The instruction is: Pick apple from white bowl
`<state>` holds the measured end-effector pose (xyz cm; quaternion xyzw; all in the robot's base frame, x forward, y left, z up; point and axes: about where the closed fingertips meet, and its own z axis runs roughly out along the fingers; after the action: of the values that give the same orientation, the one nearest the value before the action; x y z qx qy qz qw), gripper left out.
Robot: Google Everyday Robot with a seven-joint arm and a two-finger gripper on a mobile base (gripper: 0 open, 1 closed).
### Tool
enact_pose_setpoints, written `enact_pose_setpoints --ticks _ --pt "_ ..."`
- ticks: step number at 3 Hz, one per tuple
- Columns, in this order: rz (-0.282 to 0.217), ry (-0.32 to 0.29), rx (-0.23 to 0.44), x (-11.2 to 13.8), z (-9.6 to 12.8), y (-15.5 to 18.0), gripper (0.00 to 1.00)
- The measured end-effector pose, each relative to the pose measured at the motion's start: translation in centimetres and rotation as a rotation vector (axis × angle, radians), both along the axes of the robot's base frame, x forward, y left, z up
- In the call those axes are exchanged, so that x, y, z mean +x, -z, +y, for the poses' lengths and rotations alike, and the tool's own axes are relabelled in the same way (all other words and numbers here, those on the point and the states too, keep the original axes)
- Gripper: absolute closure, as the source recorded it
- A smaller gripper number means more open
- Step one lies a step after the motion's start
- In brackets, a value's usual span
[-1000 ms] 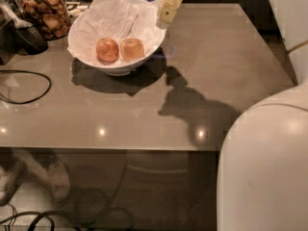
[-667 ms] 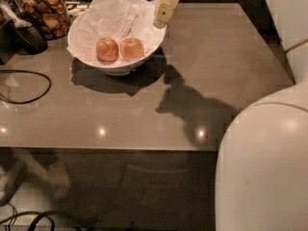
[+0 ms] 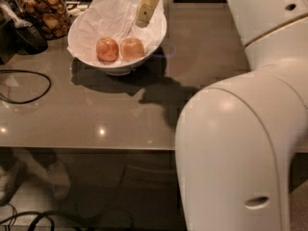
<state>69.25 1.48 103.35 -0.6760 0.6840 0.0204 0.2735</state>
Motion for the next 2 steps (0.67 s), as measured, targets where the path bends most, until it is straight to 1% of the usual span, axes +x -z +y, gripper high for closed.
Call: enact_pose_setpoints --ticks 1,2 --pt "0.018 -0.021 0.012 1.5 1.9 1.1 0.08" --pt "0.021 -0.031 0.024 2.4 3.2 1.7 0.08"
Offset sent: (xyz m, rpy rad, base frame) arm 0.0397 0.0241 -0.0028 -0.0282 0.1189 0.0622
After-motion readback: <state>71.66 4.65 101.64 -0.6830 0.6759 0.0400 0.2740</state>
